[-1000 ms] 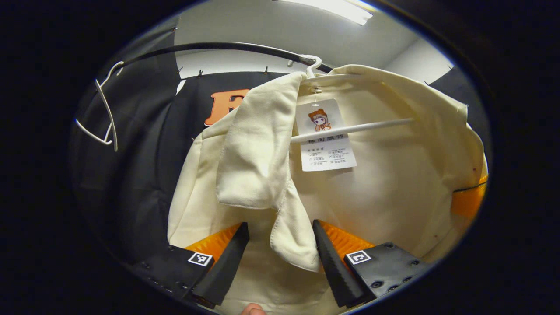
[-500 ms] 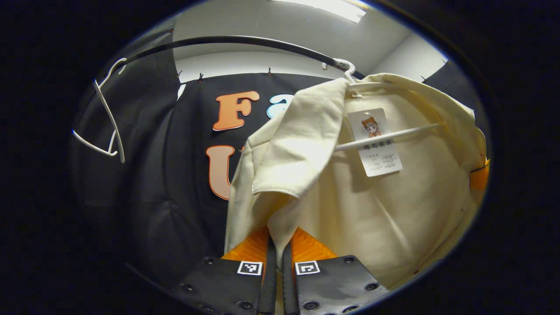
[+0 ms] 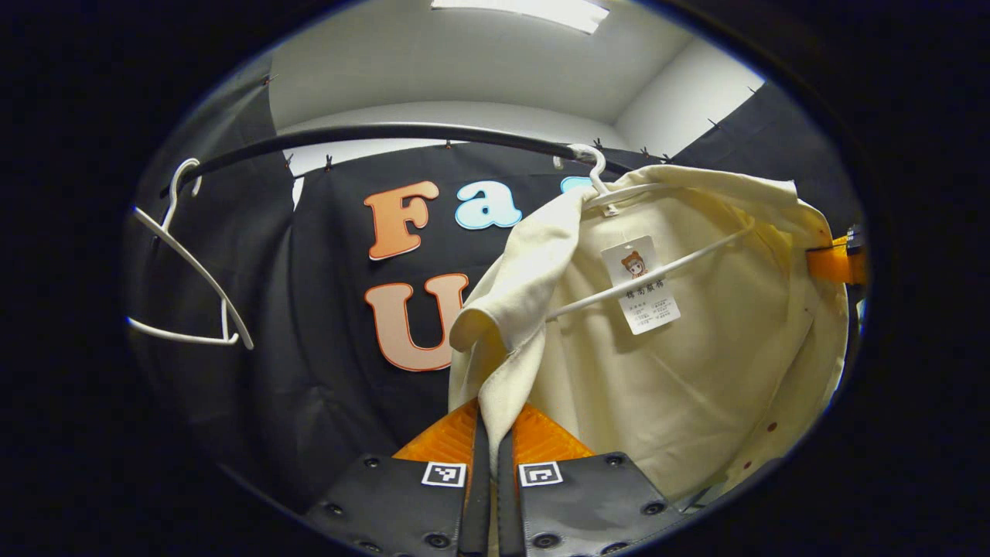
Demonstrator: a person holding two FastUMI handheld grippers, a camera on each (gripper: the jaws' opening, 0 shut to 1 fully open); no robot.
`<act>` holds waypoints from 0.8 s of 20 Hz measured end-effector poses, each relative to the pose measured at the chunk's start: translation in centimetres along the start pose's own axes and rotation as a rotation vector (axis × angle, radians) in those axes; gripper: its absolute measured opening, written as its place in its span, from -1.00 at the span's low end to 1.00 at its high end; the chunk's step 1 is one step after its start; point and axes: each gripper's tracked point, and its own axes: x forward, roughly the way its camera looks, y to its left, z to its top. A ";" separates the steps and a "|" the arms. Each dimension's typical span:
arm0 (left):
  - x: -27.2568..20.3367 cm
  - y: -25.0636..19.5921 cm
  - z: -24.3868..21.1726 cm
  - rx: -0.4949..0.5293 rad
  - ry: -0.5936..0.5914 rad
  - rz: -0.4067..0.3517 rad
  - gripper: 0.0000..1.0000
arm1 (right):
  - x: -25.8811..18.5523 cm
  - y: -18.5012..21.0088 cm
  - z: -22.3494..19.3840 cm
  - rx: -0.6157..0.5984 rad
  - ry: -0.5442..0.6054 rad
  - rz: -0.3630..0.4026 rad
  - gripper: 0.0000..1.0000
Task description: Grasp the clothes on the hanger with both hands and then place them into the laundry hamper below.
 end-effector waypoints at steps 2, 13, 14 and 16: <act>-0.2 -0.6 0.0 0.016 0.009 -0.004 -0.72 | -0.1 0.2 -0.2 0.016 0.006 0.002 -0.99; 3.1 6.6 1.8 -0.008 -0.053 0.155 -0.77 | 0.8 -2.4 1.6 0.016 -0.013 -0.062 -0.98; 3.5 7.9 2.2 0.002 -0.069 0.179 -0.78 | 0.8 -3.5 2.5 0.015 -0.025 -0.080 -0.98; 4.3 9.3 3.2 0.004 -0.097 0.204 -0.78 | 1.3 -5.1 4.1 0.031 -0.055 -0.106 -0.99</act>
